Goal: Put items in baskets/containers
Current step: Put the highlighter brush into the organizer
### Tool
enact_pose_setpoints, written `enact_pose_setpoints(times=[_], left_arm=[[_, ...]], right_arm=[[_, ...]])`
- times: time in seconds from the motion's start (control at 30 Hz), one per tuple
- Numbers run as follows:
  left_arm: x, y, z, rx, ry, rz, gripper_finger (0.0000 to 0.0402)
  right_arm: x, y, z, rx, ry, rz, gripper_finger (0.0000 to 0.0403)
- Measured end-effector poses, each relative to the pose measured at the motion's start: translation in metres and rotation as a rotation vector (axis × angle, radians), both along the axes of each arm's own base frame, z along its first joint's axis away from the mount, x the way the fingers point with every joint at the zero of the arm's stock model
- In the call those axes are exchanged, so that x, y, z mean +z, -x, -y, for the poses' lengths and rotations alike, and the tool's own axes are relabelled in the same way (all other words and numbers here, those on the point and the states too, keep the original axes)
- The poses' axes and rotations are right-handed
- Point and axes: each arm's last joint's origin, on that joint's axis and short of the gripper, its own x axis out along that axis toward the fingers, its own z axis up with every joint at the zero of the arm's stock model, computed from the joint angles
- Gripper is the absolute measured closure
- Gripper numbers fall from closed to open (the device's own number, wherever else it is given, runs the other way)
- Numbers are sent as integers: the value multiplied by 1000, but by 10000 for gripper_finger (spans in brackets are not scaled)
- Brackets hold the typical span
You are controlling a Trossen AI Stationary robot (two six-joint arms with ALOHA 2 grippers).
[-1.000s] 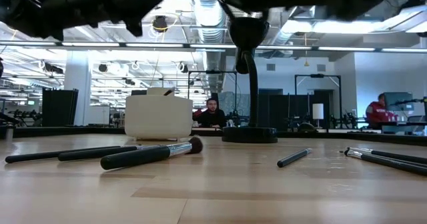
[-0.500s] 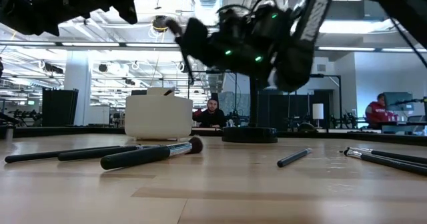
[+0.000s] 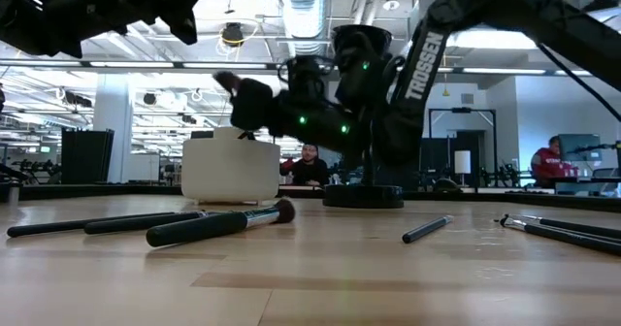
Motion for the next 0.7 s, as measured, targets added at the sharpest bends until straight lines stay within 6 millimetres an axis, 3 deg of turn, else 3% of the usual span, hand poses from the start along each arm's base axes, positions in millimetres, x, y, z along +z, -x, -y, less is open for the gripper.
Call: enact_pose_setpoints(times=[0.2, 0.7], left_arm=[[0, 0, 0, -6, 21, -6, 291], [-1, 0, 0, -6, 22, -12, 291]], right_arm=[[-9, 1, 7, -2, -40, -9, 342], [-3, 0, -3, 1, 4, -14, 221]])
